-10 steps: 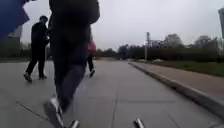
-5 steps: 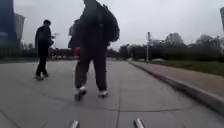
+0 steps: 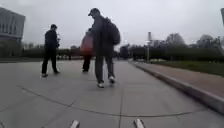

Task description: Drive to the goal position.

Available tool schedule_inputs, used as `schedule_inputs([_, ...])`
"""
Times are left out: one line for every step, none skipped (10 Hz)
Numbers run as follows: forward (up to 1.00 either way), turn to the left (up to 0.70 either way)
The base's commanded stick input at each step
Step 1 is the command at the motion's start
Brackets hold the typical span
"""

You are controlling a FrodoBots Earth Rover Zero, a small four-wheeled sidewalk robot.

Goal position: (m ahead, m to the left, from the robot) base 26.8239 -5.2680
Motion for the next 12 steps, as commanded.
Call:
schedule_inputs([0.00,-0.07])
schedule_inputs([0.00,-0.07])
schedule_inputs([0.42,-0.05])
schedule_inputs([0.67,-0.04])
schedule_inputs([0.70,-0.04])
schedule_inputs([0.70,-0.04])
schedule_inputs([0.70,-0.04])
schedule_inputs([0.70,-0.04])
schedule_inputs([0.70,-0.04])
schedule_inputs([0.70,-0.04])
schedule_inputs([0.70,-0.04])
schedule_inputs([0.70,-0.04])
